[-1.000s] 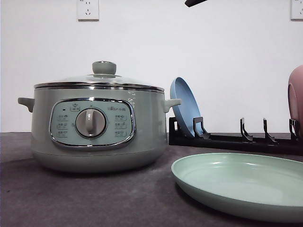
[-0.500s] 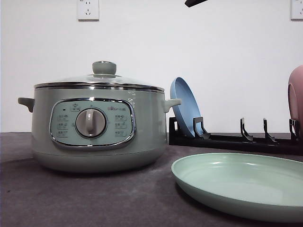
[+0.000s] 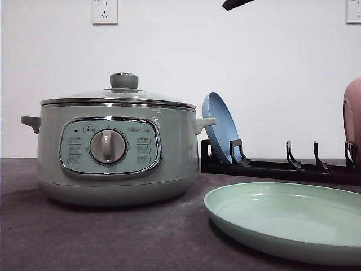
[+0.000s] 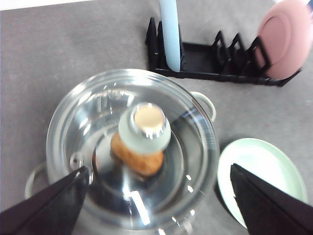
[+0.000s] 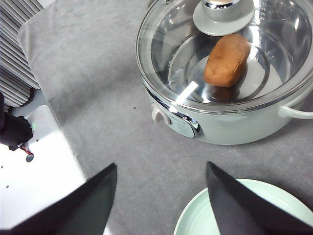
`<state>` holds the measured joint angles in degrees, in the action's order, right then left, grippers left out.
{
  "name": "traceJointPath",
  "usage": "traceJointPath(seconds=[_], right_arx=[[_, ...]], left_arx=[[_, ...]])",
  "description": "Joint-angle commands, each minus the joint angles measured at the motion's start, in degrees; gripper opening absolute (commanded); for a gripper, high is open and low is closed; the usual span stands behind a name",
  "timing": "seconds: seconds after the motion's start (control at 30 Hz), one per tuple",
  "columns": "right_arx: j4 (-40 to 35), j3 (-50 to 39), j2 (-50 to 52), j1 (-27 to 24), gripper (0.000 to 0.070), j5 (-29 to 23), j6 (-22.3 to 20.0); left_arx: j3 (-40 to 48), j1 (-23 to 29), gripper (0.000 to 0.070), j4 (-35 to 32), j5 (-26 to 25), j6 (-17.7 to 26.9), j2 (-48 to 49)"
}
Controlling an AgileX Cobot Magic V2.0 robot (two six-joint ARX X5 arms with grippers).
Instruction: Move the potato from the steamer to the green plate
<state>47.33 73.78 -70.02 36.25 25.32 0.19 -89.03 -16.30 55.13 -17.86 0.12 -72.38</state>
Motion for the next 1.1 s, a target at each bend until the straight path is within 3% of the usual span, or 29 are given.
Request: traceJointPath(seconds=[0.0, 0.53, 0.67, 1.07], right_arx=[[-0.11, 0.87, -0.68, 0.26, 0.0358, 0.09, -0.72], [-0.07, 0.87, -0.68, 0.26, 0.0358, -0.26, -0.70], [0.29, 0.87, -0.68, 0.26, 0.0358, -0.28, -0.71], [0.74, 0.87, -0.68, 0.26, 0.0358, -0.28, -0.85]], left_arx=[[-3.10, -1.48, 0.0589, -0.15, 1.23, 0.83, -3.45], [-7.83, -9.47, 0.0582, -1.90, 13.55, 5.07, -20.61], [-7.83, -9.97, 0.0547, -3.92, 14.03, 5.05, -22.32], [-7.83, -10.66, 0.0549, -4.13, 14.03, 5.04, -25.47]])
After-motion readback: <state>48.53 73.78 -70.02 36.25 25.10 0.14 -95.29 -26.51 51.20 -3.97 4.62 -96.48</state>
